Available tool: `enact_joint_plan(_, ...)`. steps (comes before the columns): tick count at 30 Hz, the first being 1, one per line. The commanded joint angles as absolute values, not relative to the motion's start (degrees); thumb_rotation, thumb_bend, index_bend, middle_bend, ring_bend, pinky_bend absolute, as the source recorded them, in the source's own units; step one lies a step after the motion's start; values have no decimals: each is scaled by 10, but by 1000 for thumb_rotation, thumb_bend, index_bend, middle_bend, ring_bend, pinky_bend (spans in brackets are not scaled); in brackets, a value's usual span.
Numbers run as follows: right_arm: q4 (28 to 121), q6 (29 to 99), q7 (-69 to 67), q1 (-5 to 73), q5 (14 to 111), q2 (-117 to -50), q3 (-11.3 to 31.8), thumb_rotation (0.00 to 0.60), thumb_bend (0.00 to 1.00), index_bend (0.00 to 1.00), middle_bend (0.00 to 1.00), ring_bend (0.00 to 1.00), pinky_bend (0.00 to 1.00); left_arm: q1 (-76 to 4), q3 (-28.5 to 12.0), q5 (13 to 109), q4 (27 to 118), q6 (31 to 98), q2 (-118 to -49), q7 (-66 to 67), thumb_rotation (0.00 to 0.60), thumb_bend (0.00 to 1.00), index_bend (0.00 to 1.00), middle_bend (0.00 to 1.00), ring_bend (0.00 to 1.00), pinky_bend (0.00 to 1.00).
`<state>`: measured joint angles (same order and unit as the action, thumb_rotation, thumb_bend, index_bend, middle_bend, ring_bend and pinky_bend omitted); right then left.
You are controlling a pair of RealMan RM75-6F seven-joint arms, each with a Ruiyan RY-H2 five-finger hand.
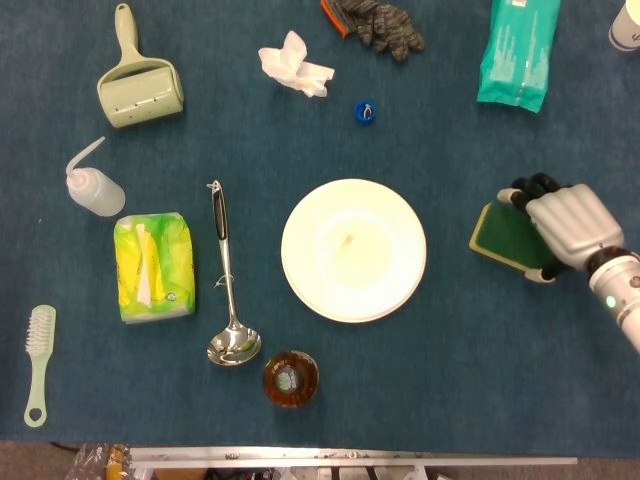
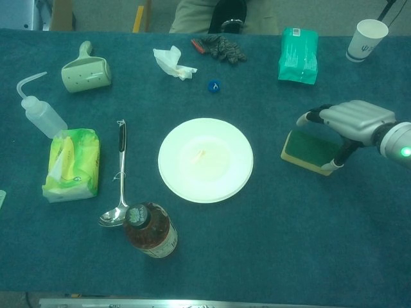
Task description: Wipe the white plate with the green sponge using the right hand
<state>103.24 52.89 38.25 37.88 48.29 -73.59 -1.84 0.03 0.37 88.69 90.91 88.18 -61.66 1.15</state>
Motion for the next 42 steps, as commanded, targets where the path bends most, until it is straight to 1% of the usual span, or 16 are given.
enact_joint_plan(1,1050,545,409,390,452,-739,-22,529,0,218,164,112,387,-1,4,888,906,881,-618,10,600,367,308,268,182,175)
enact_joint_plan(8,1074,574,435,398,419,-733,-32,529,0,224,171,112,387,-3,5,890,897,879,-622,2,600,366,308,268,182,175)
enact_joint_plan(18,1075,594,434,393,392,-719,-46,530,0,224,171,112,387,-11,6,893,888,867,-631,-2,600,367,308,268,182,175)
enact_joint_plan(27,1071,609,435,391,381,-737,-47,529,0,224,171,112,387,-15,6,890,876,861,-634,-9,600,367,308,268,182,175)
enact_joint_plan(35,1073,639,458,394,351,-764,-43,530,0,224,171,112,387,-19,8,889,853,852,-639,-30,600,367,309,268,182,175)
enact_joint_plan(42,1072,658,473,398,338,-786,-36,544,0,228,176,112,387,-21,9,890,839,852,-641,-43,600,367,312,267,182,175)
